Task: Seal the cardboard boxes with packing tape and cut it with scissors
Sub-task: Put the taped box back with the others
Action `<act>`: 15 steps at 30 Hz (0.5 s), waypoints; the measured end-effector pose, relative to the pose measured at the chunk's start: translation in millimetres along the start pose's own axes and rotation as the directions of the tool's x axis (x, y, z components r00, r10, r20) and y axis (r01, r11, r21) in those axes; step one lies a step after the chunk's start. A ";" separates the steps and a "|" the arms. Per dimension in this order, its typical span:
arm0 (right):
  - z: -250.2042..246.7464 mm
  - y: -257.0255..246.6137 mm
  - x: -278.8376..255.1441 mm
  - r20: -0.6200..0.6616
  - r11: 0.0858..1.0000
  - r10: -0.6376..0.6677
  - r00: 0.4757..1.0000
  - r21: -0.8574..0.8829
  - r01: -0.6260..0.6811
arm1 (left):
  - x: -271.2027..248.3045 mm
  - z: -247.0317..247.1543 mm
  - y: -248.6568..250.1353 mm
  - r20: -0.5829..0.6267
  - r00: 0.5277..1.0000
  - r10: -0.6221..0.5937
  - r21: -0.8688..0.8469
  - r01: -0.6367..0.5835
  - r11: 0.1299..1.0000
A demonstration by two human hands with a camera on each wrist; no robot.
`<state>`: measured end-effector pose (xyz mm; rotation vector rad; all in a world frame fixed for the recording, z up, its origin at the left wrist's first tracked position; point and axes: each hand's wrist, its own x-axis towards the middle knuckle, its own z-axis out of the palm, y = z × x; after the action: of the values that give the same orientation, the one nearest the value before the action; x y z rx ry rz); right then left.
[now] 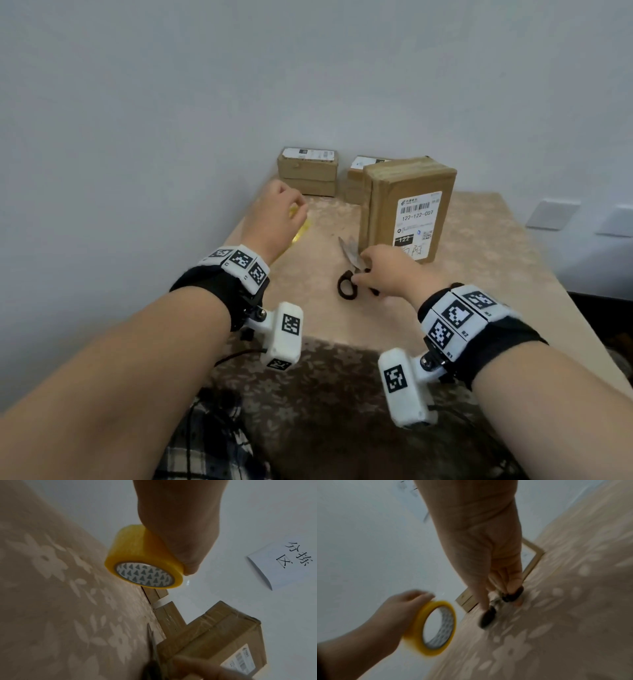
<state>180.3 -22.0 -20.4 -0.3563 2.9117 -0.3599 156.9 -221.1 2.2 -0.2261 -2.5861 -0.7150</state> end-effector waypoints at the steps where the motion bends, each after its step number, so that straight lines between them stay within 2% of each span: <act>1: -0.2 -4.4 2.6 -0.067 0.999 -0.017 0.998 -0.048 0.014 | -2.5 4.2 -0.4 0.001 1.000 0.031 -0.004 -0.031 1.000; 3: -1.2 -9.2 6.5 -0.235 0.999 -0.043 0.971 0.008 0.046 | -7.4 14.1 -2.8 0.016 0.997 0.071 -0.051 -0.070 0.996; 4: -1.9 -10.8 6.9 -0.319 0.990 -0.036 0.947 0.120 0.078 | -10.2 18.5 -4.1 0.017 0.996 0.088 -0.088 -0.086 0.992; 6: -3.5 -16.0 5.9 -0.425 0.913 -0.006 0.905 0.367 0.179 | -14.5 26.2 -5.9 0.007 0.993 0.121 -0.148 -0.119 0.982; 7: -4.3 -19.0 5.5 -0.433 0.875 -0.019 0.901 0.430 0.225 | -16.4 29.5 -5.9 0.009 0.991 0.135 -0.171 -0.131 0.977; 10: -2.3 -25.0 9.2 -0.399 0.859 -0.087 0.913 0.435 0.272 | -20.9 35.4 -1.7 0.075 0.983 0.167 -0.234 -0.145 0.961; 13: -2.8 -25.1 14.6 -0.430 0.796 -0.106 0.897 0.503 0.336 | -21.1 36.2 1.6 0.110 0.970 0.216 -0.225 -0.188 0.956; 15: -2.2 -23.2 19.5 -0.418 0.773 -0.083 0.905 0.546 0.323 | -20.3 33.6 2.9 0.121 0.967 0.226 -0.224 -0.195 0.955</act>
<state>166.3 -48.4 -15.3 -0.5487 2.8724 -1.5074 163.1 -201.9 -31.6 -0.6335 -2.5657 -0.9219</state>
